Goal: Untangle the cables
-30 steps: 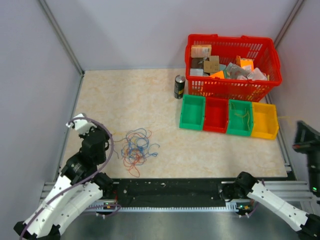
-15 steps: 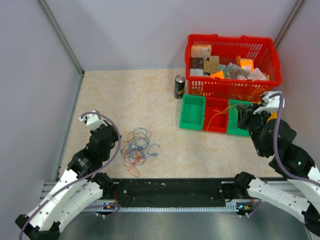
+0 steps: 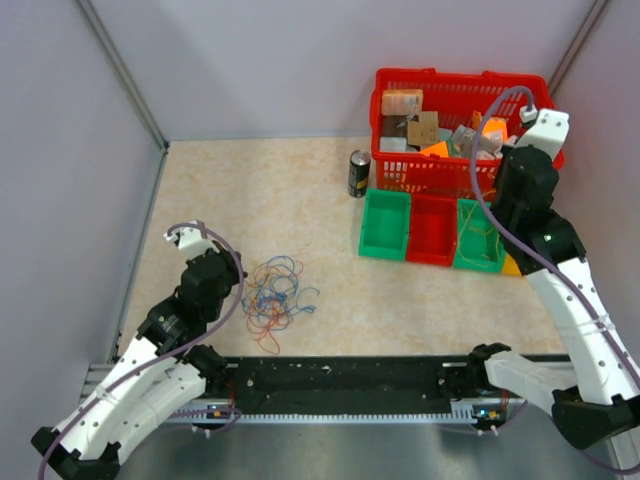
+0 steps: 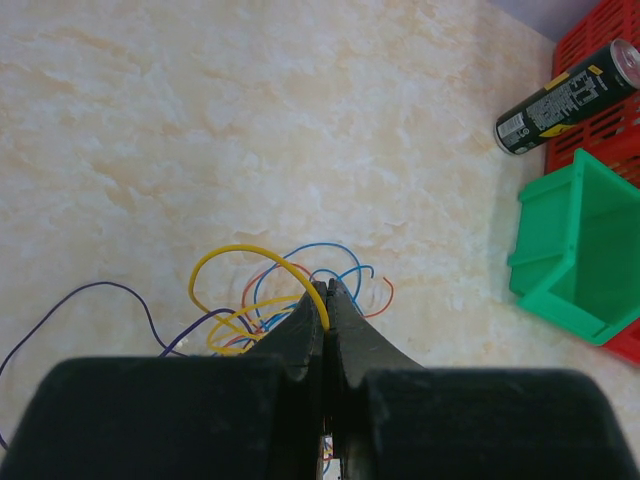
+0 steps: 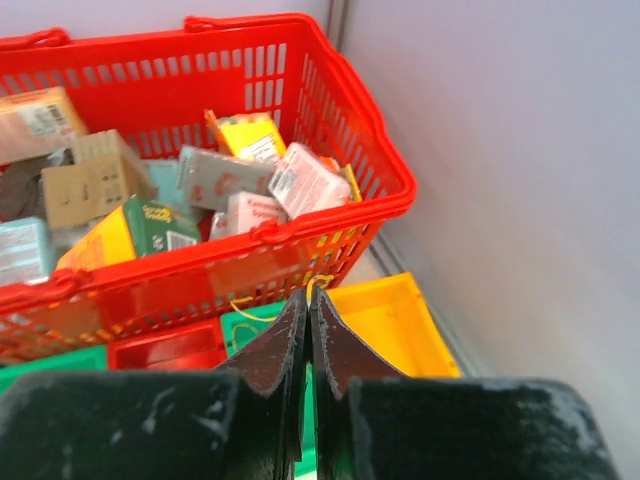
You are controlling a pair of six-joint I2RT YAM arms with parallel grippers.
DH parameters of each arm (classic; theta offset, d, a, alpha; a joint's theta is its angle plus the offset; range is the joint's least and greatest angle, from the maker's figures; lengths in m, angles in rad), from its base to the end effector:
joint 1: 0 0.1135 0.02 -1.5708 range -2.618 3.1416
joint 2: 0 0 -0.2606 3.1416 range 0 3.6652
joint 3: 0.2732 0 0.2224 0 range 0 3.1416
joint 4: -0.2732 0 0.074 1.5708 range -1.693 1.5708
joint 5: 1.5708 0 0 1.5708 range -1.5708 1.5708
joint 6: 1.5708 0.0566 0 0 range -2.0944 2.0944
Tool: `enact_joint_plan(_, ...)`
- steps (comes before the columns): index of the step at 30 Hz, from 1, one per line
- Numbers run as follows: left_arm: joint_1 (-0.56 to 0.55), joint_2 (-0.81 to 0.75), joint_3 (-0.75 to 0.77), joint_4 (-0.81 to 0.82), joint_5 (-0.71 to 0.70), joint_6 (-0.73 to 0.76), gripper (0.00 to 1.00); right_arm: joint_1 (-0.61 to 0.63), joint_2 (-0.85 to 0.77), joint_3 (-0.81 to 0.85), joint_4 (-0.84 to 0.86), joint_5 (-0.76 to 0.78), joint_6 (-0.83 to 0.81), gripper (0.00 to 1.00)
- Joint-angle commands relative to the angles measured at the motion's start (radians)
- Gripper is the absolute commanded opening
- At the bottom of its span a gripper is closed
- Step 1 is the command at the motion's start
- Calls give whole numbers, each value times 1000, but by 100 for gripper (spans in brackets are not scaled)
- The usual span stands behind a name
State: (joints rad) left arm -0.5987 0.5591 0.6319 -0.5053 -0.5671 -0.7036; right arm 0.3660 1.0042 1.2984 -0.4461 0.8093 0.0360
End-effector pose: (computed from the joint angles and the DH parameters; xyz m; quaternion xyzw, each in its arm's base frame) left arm 0.1153 -0.0419 0.2761 -0.1930 0.7997 -0.1262 0.5544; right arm 0.1822 0.0260 0.4358 0.1384 0.7301 -0.1731 0.6464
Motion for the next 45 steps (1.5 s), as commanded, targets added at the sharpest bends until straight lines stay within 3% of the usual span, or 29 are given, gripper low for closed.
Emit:
enact_joint_plan(1,4,-7,14,56,9,24,0,-79,17,59,113,-47,-73,0)
enact_joint_plan(15,4,-8,37,57,-14,62,0,-214,126,49,213,-183,-94,0)
enact_joint_plan(21,4,-7,28,70,4,53,0,-216,28,-177,204,-259,114,0)
enact_joint_plan(27,4,1,19,74,30,41,0,-214,-70,-456,222,-236,306,0)
enact_joint_plan(31,4,5,15,73,42,30,0,-231,-76,-524,231,-157,408,0)
enact_joint_plan(37,2,-5,22,65,94,9,0,-295,45,-563,215,-297,556,0)
enact_joint_plan(42,2,-18,40,70,183,50,0,-338,143,-582,250,-383,538,0)
enact_joint_plan(45,4,-28,54,94,245,96,0,-340,192,-562,236,-447,495,20)
